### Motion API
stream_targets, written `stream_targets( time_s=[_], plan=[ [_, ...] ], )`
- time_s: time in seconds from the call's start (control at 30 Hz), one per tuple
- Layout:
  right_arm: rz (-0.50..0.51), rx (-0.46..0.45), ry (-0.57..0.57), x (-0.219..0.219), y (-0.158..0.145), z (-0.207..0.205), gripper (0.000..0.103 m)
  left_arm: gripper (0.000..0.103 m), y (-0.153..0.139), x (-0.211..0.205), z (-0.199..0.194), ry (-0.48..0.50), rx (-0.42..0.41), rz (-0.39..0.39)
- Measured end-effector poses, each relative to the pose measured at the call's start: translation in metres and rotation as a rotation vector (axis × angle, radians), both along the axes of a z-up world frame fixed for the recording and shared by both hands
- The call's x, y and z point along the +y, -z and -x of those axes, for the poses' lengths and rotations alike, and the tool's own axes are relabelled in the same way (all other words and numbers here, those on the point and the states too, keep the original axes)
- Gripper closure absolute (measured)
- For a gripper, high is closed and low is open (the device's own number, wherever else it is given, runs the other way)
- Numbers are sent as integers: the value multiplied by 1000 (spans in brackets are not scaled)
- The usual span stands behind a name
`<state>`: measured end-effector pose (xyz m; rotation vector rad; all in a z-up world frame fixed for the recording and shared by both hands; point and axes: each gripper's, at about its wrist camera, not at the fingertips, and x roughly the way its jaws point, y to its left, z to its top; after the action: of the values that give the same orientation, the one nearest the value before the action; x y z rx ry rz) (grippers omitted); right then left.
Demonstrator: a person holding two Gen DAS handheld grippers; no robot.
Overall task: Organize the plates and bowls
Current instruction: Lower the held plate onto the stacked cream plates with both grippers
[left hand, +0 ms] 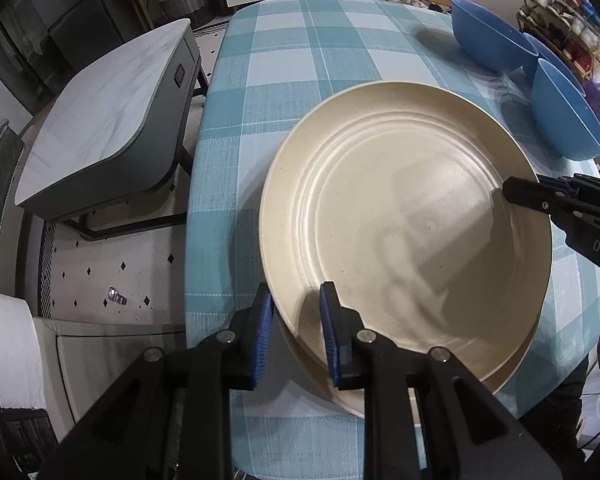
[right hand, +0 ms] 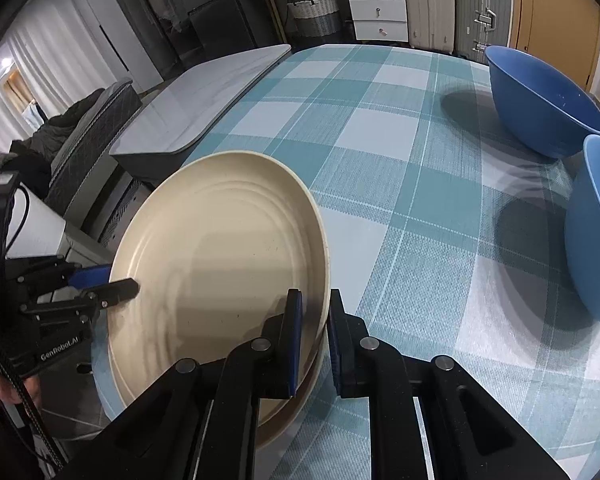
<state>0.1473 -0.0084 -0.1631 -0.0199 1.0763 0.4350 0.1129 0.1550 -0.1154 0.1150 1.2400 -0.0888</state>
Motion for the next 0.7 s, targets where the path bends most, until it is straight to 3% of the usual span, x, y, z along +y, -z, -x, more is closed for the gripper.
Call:
stream_targets(
  time_s=[0.37,0.7],
  plan=[
    [89,-16,-61,6,1,16,90,82,-1,-2,4,16,9,-5],
    [92,72,-112,5,12,14,86,81,-8,8,8,-5,-9,22]
  ],
)
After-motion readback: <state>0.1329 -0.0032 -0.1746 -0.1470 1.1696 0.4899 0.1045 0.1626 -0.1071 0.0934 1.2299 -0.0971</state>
